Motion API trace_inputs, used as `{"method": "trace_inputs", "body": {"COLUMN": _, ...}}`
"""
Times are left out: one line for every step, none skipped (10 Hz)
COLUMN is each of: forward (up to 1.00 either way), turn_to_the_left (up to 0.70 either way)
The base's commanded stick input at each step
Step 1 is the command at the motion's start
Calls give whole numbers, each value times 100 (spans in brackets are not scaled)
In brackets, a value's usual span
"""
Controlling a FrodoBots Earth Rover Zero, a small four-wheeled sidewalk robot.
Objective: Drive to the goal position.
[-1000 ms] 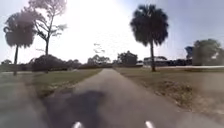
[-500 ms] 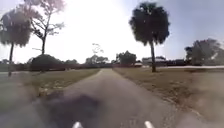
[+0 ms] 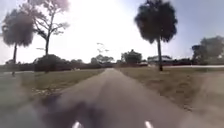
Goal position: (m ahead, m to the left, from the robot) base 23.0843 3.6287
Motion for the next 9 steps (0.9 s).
{"method": "trace_inputs", "body": {"forward": 100, "turn_to_the_left": 0}}
{"method": "trace_inputs", "body": {"forward": 100, "turn_to_the_left": 0}}
{"method": "trace_inputs", "body": {"forward": 100, "turn_to_the_left": 0}}
{"method": "trace_inputs", "body": {"forward": 100, "turn_to_the_left": 0}}
{"method": "trace_inputs", "body": {"forward": 100, "turn_to_the_left": 0}}
{"method": "trace_inputs", "body": {"forward": 100, "turn_to_the_left": 0}}
{"method": "trace_inputs", "body": {"forward": 100, "turn_to_the_left": 0}}
{"method": "trace_inputs", "body": {"forward": 100, "turn_to_the_left": 0}}
{"method": "trace_inputs", "body": {"forward": 100, "turn_to_the_left": 0}}
